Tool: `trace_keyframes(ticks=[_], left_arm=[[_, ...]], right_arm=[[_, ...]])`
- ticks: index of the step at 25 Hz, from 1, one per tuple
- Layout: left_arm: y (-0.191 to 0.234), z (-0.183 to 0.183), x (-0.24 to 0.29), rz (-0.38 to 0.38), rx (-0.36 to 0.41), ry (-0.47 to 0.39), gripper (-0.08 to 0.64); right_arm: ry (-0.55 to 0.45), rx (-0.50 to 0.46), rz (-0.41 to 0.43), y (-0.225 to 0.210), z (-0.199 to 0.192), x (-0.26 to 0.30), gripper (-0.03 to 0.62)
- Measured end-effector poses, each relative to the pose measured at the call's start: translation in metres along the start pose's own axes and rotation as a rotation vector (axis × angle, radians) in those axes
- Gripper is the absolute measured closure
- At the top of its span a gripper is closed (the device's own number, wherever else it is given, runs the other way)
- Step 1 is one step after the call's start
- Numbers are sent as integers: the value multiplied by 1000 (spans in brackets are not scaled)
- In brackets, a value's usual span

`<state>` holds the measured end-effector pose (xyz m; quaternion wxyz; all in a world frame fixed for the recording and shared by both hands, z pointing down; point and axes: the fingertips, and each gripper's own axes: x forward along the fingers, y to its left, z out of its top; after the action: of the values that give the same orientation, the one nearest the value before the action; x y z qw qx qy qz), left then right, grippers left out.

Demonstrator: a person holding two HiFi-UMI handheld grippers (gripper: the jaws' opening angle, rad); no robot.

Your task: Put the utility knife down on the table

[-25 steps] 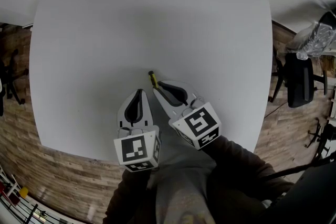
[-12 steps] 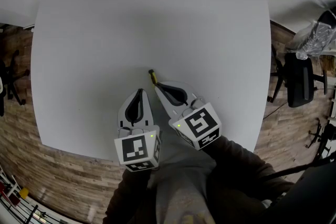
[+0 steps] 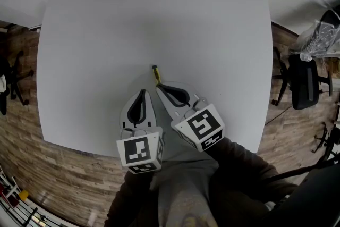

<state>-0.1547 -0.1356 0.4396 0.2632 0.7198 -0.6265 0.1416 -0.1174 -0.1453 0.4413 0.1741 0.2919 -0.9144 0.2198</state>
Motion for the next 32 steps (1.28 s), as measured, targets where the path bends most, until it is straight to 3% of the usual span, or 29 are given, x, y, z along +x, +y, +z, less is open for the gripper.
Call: trace_keyframes(ticks=[19,27,30,32], left_arm=[[-26,20,-64,-18,68,-97,557],[-39,47,-93,-36,115,-172,557],[-27,56,-98,-27,124,-184,557],[-8,59,-107,19,125,-183,557]], right_arm=[[-108,-62,3,49,30,-52,591],[-182,-92,-35,63,55,-80,591],[-199,-95,-25,72,64,-70,591],[-205,-94,20,87,69,-55,591]])
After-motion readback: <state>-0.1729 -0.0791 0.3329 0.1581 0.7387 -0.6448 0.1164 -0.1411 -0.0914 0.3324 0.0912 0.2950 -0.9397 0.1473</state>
